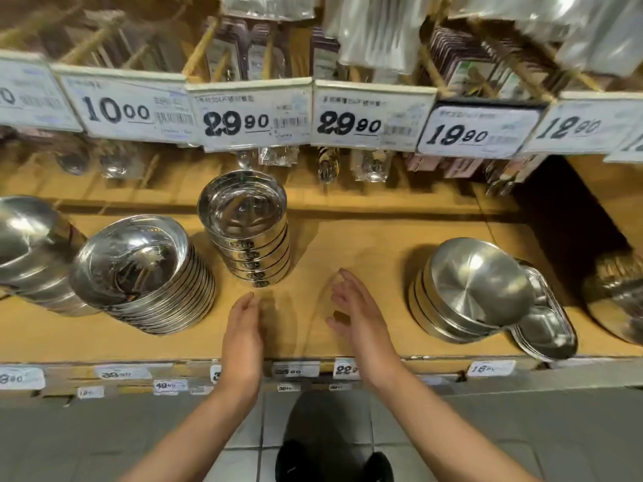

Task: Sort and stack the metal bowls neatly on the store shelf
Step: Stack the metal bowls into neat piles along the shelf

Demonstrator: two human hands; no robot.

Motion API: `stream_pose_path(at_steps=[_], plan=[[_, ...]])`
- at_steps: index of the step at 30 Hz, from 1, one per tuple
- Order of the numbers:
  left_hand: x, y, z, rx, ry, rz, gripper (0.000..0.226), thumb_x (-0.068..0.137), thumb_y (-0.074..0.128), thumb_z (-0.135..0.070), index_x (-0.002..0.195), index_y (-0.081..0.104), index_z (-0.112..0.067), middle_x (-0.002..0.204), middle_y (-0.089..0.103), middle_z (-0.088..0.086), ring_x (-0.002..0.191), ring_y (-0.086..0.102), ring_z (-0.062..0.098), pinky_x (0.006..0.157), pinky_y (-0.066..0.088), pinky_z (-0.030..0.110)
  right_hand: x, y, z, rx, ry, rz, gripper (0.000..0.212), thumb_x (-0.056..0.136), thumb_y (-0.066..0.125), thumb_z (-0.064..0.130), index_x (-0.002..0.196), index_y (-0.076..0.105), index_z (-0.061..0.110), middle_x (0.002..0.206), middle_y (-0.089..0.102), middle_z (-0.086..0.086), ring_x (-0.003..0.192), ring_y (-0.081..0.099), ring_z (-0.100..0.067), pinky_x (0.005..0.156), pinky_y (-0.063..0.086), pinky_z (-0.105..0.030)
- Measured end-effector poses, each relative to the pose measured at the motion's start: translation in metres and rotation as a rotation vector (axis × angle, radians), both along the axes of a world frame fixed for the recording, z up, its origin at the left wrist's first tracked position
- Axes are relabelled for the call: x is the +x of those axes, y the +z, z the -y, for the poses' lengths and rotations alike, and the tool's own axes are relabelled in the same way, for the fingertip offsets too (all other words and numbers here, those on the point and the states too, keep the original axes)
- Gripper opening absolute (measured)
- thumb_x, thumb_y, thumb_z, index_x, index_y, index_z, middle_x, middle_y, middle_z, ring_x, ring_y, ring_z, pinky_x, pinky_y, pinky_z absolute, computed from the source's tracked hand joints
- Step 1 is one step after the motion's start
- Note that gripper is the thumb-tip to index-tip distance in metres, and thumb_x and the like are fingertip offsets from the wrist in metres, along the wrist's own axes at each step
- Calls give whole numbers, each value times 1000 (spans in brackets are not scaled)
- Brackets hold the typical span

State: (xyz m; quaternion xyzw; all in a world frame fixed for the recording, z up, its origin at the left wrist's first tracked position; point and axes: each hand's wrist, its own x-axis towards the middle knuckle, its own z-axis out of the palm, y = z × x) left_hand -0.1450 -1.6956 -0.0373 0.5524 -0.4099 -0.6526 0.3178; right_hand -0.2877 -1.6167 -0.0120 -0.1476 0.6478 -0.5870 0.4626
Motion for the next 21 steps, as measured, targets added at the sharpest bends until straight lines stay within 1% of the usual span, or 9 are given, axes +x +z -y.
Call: stream_pose_path(at_steps=[2,4,6,8,10,13,15,18,21], plan=[[-7,14,-13,-32,-93,41,20,107,44,-30,112,63,-27,116,66,-3,109,61,10,95,49,36,-6,9,-26,13,-62,20,22,107,46,37,126,57,42,143,59,3,128,57,-8,101,52,-29],[-13,31,-24,-56,-177,59,19,106,46,-26,109,65,-24,116,68,2,110,63,18,105,48,46,-12,19,-50,3,-93,-4,19,107,48,33,115,63,42,125,71,9,113,66,-1,92,55,-23],[-18,46,-36,-78,-237,64,19,105,50,-24,111,66,-18,117,69,8,112,63,26,106,48,50,-19,30,-75,3,-142,-51,19,106,50,31,113,66,38,108,77,13,101,70,3,88,58,-23],[-24,60,-48,-88,-261,54,21,105,51,-22,114,67,-13,114,70,10,108,65,27,99,52,48,-28,41,-99,8,-186,-73,21,107,49,29,116,69,30,103,79,10,96,72,-2,91,58,-31],[-29,73,-61,-79,-251,27,20,105,50,-22,111,67,-13,107,71,9,97,67,23,84,55,39,-37,52,-121,10,-213,-85,23,107,50,26,113,72,25,101,78,5,93,71,-8,89,56,-34],[-35,88,-79,-64,-236,-26,18,104,51,-20,106,68,-13,100,71,8,88,67,21,78,54,36,-46,66,-148,13,-244,-112,25,106,52,29,99,76,29,86,76,10,82,70,-6,72,55,-21],[-38,94,-88,-73,-243,-44,18,103,52,-20,106,69,-14,97,72,7,87,68,20,80,53,37,-50,73,-162,2,-251,-117,24,105,52,29,102,75,28,88,77,10,83,72,-5,64,53,-16],[-33,98,-101,-90,-234,-67,16,102,56,-22,101,72,-16,90,74,3,82,70,16,76,53,35,-52,81,-176,-19,-227,-120,21,104,55,27,111,74,22,99,77,5,94,72,-10,79,57,-26],[-9,95,-115,-87,-196,-68,15,99,61,-25,93,73,-19,85,76,-2,81,71,14,76,53,35,-47,80,-186,-24,-181,-160,18,102,58,30,104,75,27,100,76,3,100,71,-15,91,57,-34]])
